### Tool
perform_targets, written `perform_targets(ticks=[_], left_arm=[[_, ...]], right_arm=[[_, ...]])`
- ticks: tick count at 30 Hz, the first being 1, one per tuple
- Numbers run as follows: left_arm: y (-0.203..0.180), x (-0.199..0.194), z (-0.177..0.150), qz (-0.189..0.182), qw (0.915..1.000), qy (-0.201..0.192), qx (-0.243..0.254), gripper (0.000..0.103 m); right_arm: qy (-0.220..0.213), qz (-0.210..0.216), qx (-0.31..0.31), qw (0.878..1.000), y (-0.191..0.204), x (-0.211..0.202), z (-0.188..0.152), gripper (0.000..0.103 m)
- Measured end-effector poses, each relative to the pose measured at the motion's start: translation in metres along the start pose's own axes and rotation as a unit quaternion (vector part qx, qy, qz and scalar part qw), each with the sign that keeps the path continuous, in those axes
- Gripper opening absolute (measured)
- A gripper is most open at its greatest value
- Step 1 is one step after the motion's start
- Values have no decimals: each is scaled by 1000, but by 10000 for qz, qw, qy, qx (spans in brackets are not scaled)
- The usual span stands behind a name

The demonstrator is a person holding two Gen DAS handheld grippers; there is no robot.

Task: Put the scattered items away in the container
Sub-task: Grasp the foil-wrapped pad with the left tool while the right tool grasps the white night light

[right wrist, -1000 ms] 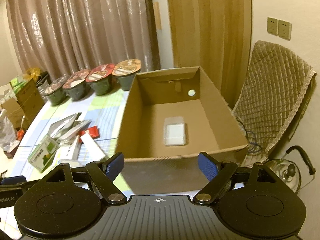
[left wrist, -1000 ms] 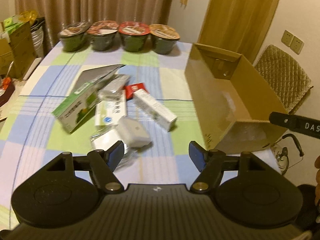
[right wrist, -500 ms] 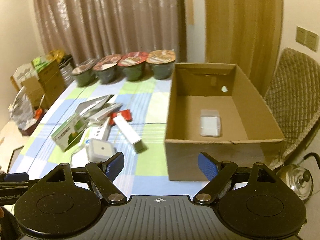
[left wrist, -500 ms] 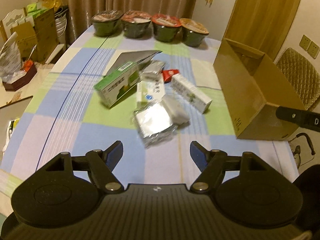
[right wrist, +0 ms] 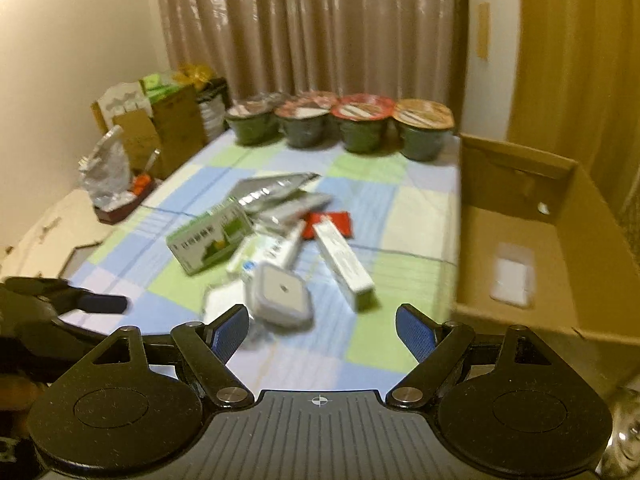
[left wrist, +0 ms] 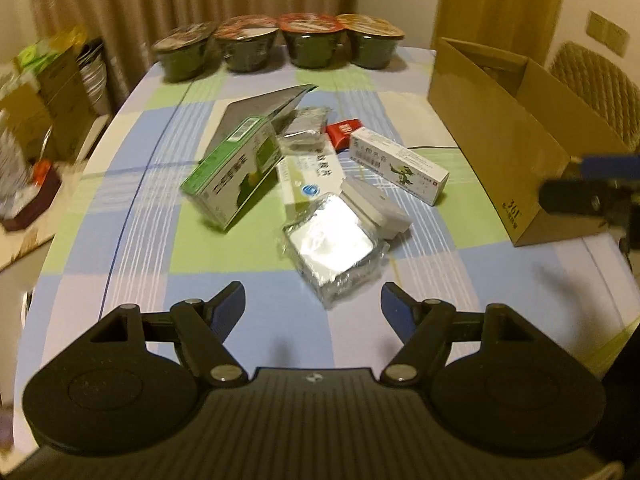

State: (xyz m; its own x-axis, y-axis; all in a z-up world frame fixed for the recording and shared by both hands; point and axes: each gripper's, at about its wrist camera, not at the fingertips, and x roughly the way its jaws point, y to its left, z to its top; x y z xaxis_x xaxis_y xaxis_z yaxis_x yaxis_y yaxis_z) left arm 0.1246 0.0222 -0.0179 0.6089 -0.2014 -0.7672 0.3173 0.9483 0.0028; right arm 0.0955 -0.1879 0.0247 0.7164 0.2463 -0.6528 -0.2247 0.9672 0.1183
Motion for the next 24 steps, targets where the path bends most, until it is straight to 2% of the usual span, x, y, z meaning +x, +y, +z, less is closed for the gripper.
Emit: perform_targets(ticks=[4,7,12,18,21,23,24], left_arm=[[-5,20,7,-232,9965,-34,803,72],[-8,37,12,-433,9877,-61,1498,78],[-8,70,15,-686,9672,-7,2447,82],[-7,104,18,-1121,9418,162,3165,85],[-6,113,21,-1235,9402,220,3166,83],[-3,116,23,-1166,9442,293,3068,74],[-1,115,24,-1149,9477,322,2960,74]], right_arm=[[139,164,82,9997,2,29,14,86],[283,173,10,9994,4,53,22,86],[595,224,6,9980,2,89,24,86],[863,263,90,9959,-5,122,18,86],[953,274,111,9950,-8,132,13,86],[1005,307,132,9944,-9,140,11,86],[1017,349,147,9941,-9,143,10,86]])
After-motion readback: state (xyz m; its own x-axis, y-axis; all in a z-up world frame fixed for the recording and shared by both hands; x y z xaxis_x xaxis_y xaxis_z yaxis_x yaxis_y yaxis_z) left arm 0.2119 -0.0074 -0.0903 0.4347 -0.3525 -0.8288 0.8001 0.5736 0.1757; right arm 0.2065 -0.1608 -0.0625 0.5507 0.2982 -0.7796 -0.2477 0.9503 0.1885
